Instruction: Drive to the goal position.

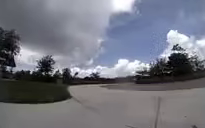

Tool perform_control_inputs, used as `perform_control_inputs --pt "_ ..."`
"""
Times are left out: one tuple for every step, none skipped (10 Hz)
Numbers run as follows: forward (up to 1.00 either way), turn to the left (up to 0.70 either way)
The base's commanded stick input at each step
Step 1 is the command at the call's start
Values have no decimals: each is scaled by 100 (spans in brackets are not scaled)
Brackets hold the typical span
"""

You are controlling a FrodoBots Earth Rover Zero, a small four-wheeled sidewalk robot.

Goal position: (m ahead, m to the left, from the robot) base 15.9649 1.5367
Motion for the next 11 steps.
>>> perform_control_inputs --pt "85 0" --pt "85 0" --pt "85 0" --pt "85 0" --pt "85 0" --pt "85 0" --pt "85 0" --pt "85 0" --pt "85 0" --pt "85 0" --pt "85 0"
